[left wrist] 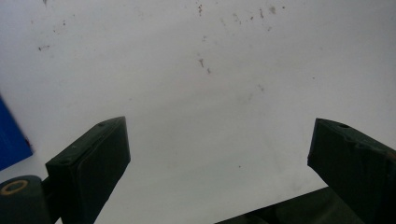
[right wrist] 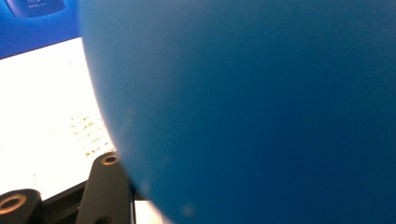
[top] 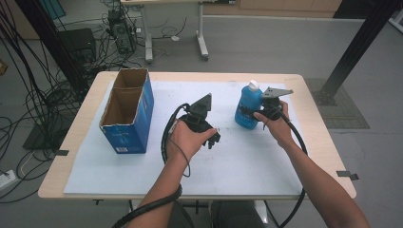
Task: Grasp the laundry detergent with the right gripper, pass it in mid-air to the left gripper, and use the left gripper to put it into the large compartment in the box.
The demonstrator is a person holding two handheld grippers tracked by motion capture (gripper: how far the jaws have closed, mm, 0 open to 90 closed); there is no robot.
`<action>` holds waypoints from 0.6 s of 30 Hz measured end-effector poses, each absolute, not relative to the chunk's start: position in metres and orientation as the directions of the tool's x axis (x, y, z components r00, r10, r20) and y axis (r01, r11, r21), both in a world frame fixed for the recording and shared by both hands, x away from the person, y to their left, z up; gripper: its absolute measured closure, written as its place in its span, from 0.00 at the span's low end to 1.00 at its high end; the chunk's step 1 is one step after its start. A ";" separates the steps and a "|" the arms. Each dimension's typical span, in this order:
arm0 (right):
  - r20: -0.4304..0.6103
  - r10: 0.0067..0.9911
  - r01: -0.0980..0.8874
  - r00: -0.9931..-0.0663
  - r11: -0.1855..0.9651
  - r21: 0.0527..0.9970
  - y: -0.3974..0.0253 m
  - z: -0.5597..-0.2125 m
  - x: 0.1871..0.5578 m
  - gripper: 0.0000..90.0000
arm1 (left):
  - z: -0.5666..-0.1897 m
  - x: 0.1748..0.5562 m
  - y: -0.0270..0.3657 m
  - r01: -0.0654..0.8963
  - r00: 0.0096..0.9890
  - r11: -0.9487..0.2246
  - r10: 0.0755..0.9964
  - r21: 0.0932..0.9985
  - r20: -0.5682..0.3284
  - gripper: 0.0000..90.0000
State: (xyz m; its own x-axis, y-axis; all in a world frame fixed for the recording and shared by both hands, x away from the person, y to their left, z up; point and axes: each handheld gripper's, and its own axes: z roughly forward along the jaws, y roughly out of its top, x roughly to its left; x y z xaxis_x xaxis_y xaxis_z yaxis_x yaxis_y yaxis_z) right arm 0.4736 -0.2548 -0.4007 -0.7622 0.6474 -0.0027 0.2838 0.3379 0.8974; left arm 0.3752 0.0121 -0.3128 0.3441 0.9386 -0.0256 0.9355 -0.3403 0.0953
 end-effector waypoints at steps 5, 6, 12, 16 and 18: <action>0.000 0.648 0.286 -0.761 0.336 0.897 -0.255 -0.401 0.474 0.47 | -0.313 0.375 0.012 0.934 0.346 -0.343 0.938 0.096 -0.024 0.07; 0.001 0.648 0.287 -0.761 0.336 0.897 -0.255 -0.401 0.474 0.47 | -0.312 0.375 0.011 0.934 0.347 -0.343 0.938 0.097 -0.022 0.07; -0.002 0.645 0.279 -0.765 0.333 0.901 -0.255 -0.402 0.474 0.47 | -0.312 0.375 0.011 0.935 0.345 -0.342 0.938 0.098 -0.019 0.07; -0.003 0.644 0.276 -0.765 0.332 0.902 -0.256 -0.402 0.474 0.47 | -0.312 0.375 0.011 0.934 0.348 -0.345 0.937 0.096 -0.020 0.07; -0.003 0.643 0.275 -0.766 0.332 0.902 -0.256 -0.402 0.474 0.47 | -0.313 0.375 0.010 0.932 0.353 -0.350 0.935 0.093 -0.016 0.07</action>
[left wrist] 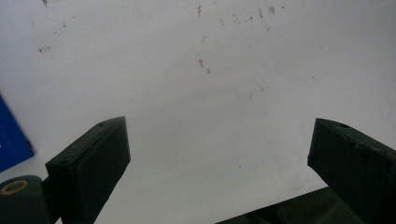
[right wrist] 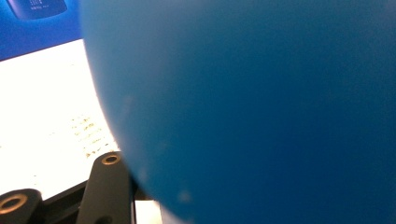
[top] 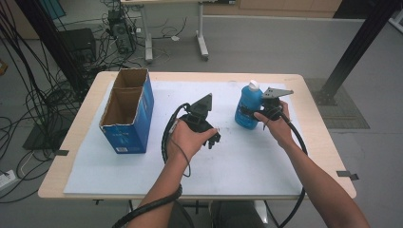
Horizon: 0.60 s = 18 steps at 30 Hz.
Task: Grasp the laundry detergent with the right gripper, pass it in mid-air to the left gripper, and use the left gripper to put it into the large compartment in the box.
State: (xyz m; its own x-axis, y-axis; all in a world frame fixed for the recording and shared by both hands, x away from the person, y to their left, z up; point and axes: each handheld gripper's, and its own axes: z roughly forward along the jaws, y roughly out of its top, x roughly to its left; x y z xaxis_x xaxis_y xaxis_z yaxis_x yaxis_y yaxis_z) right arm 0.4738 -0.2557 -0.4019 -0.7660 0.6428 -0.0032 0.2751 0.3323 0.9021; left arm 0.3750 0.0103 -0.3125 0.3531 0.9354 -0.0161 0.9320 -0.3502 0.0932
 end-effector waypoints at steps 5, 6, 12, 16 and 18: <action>-0.002 0.643 0.275 -0.766 0.330 0.903 -0.256 -0.402 0.474 0.47 | -0.312 0.375 0.009 0.932 0.354 -0.351 0.935 0.096 -0.014 0.07; -0.002 0.642 0.274 -0.766 0.331 0.903 -0.256 -0.402 0.474 0.47 | -0.312 0.375 0.009 0.932 0.352 -0.349 0.936 0.097 -0.014 0.07; -0.002 0.642 0.273 -0.767 0.330 0.904 -0.256 -0.402 0.474 0.47 | -0.310 0.375 0.009 0.932 0.352 -0.349 0.936 0.099 -0.012 0.07; -0.002 0.642 0.272 -0.767 0.329 0.904 -0.256 -0.402 0.474 0.47 | -0.310 0.375 0.009 0.931 0.355 -0.353 0.935 0.096 -0.012 0.07; -0.002 0.641 0.272 -0.767 0.329 0.904 -0.256 -0.402 0.474 0.47 | -0.310 0.375 0.009 0.931 0.354 -0.351 0.935 0.099 -0.012 0.07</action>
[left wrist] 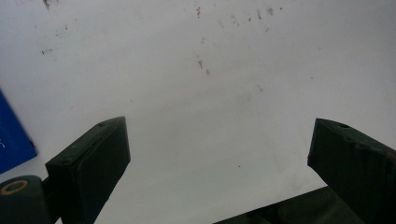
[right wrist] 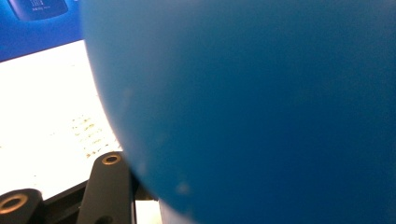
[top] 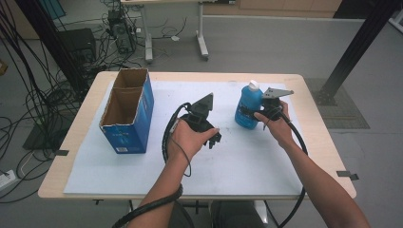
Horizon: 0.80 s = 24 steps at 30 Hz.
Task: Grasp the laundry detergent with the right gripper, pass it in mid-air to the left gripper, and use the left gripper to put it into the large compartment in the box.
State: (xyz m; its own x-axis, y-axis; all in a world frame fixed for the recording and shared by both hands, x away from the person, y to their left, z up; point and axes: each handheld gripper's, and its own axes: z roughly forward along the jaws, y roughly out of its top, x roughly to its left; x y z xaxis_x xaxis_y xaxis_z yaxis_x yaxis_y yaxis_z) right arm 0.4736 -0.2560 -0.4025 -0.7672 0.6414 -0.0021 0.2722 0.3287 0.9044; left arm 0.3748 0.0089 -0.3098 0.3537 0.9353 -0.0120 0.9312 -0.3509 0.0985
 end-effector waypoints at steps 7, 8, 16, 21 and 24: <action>0.001 0.642 0.275 -0.766 0.326 0.905 -0.256 -0.403 0.474 0.48 | -0.307 0.375 0.010 0.930 0.355 -0.352 0.935 0.101 -0.008 0.07; 0.000 0.642 0.274 -0.767 0.327 0.905 -0.256 -0.403 0.474 0.48 | -0.307 0.374 0.010 0.930 0.355 -0.353 0.935 0.101 -0.008 0.07; 0.002 0.642 0.276 -0.766 0.326 0.904 -0.256 -0.403 0.474 0.48 | -0.307 0.374 0.011 0.931 0.352 -0.350 0.936 0.101 -0.006 0.07; 0.004 0.643 0.277 -0.766 0.325 0.904 -0.256 -0.403 0.474 0.48 | -0.307 0.374 0.010 0.931 0.353 -0.351 0.936 0.103 -0.005 0.07; 0.004 0.642 0.277 -0.766 0.325 0.904 -0.256 -0.403 0.473 0.48 | -0.306 0.374 0.009 0.931 0.354 -0.351 0.935 0.102 -0.005 0.07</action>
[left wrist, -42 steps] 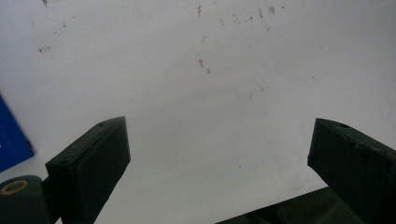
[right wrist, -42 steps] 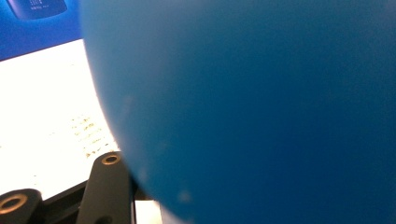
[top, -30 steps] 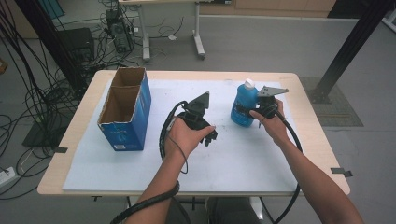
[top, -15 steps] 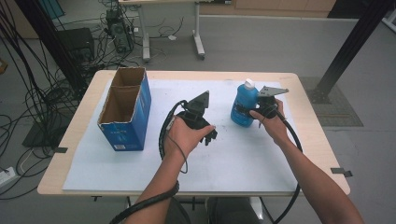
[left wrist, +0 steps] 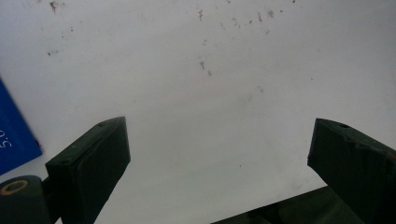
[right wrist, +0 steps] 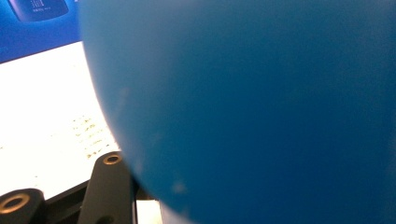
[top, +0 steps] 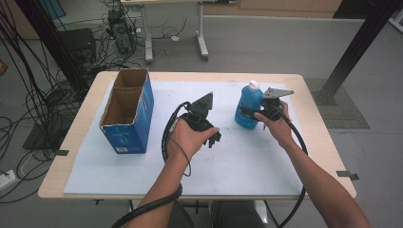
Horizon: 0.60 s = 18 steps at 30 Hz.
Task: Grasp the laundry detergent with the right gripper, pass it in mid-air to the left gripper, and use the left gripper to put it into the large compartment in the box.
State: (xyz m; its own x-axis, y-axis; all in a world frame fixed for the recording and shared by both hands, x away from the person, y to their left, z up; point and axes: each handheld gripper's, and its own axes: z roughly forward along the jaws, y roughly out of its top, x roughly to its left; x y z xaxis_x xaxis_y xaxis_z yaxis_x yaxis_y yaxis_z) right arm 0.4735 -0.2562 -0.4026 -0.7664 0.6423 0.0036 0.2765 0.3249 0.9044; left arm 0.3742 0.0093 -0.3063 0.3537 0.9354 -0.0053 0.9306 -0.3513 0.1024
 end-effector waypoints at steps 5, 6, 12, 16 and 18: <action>0.003 0.643 0.277 -0.766 0.325 0.904 -0.256 -0.403 0.473 0.48 | -0.306 0.374 0.009 0.931 0.350 -0.348 0.937 0.106 -0.002 0.07; 0.004 0.642 0.276 -0.766 0.325 0.905 -0.256 -0.403 0.474 0.48 | -0.306 0.374 0.009 0.931 0.353 -0.351 0.936 0.104 -0.001 0.07; 0.003 0.642 0.276 -0.767 0.325 0.905 -0.256 -0.403 0.474 0.48 | -0.306 0.373 0.009 0.931 0.351 -0.349 0.936 0.105 0.000 0.07; 0.003 0.643 0.277 -0.766 0.325 0.904 -0.256 -0.402 0.473 0.48 | -0.305 0.373 0.009 0.931 0.351 -0.349 0.936 0.105 -0.001 0.07; 0.003 0.644 0.277 -0.765 0.325 0.904 -0.256 -0.402 0.473 0.48 | -0.304 0.373 0.009 0.930 0.354 -0.352 0.935 0.106 0.000 0.07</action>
